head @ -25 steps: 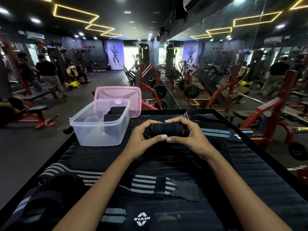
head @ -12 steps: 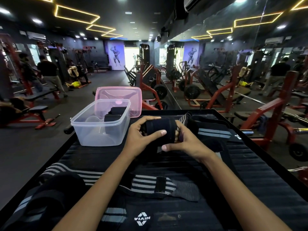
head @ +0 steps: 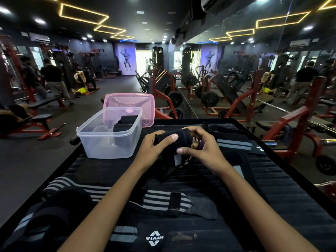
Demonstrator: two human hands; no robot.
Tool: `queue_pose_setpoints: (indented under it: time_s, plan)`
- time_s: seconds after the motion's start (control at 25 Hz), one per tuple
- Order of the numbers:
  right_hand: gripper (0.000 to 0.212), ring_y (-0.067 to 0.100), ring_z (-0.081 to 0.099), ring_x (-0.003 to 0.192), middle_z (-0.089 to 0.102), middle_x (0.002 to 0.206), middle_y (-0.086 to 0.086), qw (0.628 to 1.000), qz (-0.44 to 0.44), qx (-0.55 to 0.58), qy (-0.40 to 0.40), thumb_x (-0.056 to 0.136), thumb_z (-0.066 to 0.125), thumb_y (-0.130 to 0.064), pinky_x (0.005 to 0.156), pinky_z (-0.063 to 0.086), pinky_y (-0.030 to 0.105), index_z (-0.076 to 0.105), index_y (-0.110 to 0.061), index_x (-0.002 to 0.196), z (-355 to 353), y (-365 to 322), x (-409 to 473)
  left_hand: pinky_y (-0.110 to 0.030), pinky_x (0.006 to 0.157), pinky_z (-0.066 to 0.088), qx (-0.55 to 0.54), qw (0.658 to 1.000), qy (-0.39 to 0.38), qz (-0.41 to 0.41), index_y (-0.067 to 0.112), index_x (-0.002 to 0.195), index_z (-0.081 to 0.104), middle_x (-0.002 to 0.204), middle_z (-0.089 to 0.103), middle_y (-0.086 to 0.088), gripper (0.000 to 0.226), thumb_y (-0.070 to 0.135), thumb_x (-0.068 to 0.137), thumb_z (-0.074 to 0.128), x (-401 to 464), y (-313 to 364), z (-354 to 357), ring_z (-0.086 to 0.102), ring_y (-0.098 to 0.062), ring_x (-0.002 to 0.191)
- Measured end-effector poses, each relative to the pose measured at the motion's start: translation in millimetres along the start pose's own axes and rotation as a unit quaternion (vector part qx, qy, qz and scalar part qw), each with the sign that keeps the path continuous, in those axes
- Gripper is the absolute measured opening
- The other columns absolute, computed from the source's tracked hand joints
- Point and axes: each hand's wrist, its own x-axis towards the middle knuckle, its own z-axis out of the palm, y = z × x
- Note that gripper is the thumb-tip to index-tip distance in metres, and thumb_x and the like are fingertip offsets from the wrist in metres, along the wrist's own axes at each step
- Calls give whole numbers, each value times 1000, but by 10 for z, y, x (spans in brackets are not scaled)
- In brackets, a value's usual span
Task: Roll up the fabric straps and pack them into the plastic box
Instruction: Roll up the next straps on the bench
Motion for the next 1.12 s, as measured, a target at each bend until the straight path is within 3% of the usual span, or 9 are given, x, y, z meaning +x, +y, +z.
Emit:
queue_pose_setpoints:
  time_s: [0.12,0.24,0.44,0.52,0.72,0.8,0.84,0.92,1.12]
  plan:
    - [43,20,69,96,72,101,7,998,13,42,45,70,79,-8,87,55,33,63,-3,109,-22,-25,14,-25,99,46,16,996,-60,62,21,125,53,124,60,1,62,22,71,82,-2,-7,-10,58,-11,117]
    - [44,20,70,90,74,92,5,993,39,89,59,69,78,-17,82,54,36,64,-3,108,-17,-29,4,-24,96,47,20,993,-66,95,19,122,56,124,61,5,60,5,70,82,16,1,-19,59,-13,117]
    - [71,11,67,100,67,109,0,998,26,50,-35,69,74,15,84,54,25,45,-5,130,16,-47,-24,-19,86,49,-32,997,-3,74,19,108,66,102,72,7,36,13,74,77,-6,58,-40,66,-8,98]
    - [72,10,66,102,67,110,0,998,21,27,-43,69,75,14,85,54,24,45,-6,131,5,-50,-23,-17,79,50,-55,997,11,56,15,101,68,93,73,8,27,19,75,74,-24,67,-6,67,-6,90]
    - [75,7,62,113,64,122,-3,992,42,-75,-97,68,83,-1,95,48,21,47,-16,133,-32,-16,-30,-24,80,52,-79,995,48,34,13,97,71,92,74,1,32,33,73,71,-23,48,24,68,-11,88]
    - [58,3,63,106,68,113,-9,981,52,-139,-122,69,85,-11,93,49,22,59,-23,119,-79,-20,-12,-25,80,52,-79,994,69,20,16,95,71,90,74,3,21,25,77,74,-3,28,19,68,-10,87]
    - [40,3,64,92,68,97,-12,974,52,-180,-128,68,86,-16,84,50,24,64,-27,100,-100,-29,-6,-27,80,52,-85,993,85,11,17,95,70,90,74,4,16,21,80,74,8,17,10,68,-10,87]
    - [34,6,54,71,56,72,-12,959,48,-258,-112,65,87,-21,69,46,29,54,-27,70,-150,-15,10,-31,83,53,-106,988,114,-10,19,95,71,93,75,2,15,19,80,72,41,-19,-24,69,-13,89]
    - [35,6,51,67,55,70,-8,947,41,-306,-92,63,88,-19,66,45,27,54,-17,73,-119,-32,-12,-24,79,54,-133,980,144,-44,15,106,68,94,75,3,26,20,81,72,85,-81,-92,69,-12,92]
